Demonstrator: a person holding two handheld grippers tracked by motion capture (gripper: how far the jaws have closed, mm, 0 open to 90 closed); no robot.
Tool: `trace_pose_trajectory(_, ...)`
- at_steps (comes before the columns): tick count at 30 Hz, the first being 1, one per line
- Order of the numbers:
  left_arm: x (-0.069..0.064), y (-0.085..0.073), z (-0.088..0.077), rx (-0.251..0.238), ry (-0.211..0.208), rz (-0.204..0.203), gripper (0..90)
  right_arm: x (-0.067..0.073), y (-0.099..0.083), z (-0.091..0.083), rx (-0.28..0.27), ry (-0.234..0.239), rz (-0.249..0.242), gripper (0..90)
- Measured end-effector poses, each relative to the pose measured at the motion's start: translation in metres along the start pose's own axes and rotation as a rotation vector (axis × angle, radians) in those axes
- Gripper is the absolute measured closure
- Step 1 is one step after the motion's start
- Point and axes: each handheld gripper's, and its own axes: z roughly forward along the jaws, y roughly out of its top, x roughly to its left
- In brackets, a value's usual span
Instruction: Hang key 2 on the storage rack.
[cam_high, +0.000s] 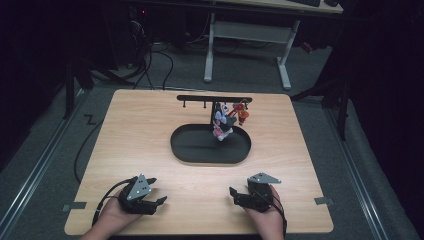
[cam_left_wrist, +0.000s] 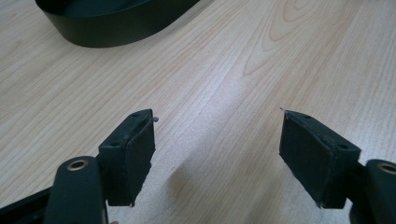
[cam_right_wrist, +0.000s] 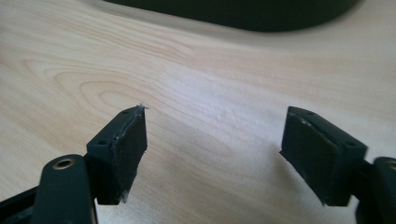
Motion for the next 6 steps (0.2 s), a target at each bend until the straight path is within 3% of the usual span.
trace_pose_trajectory(1,-0.0004,0.0001,0.0,0.001,0.0,0.003,27.1,-0.001,-0.0003,-0.0018,-0.012,-0.019,0.004,22.7)
trace_pose_trajectory(4,-0.0003,0.0005,0.0005,-0.001,-0.001,-0.003,27.0,-0.0056,0.0001,-0.0024,-0.044,-0.005,0.051,20.1)
trace_pose_trajectory(6,-0.0004,0.0004,0.0004,0.001,0.001,-0.002,26.9,-0.0064,0.0004,-0.0022,-0.049,-0.01,0.041,20.0)
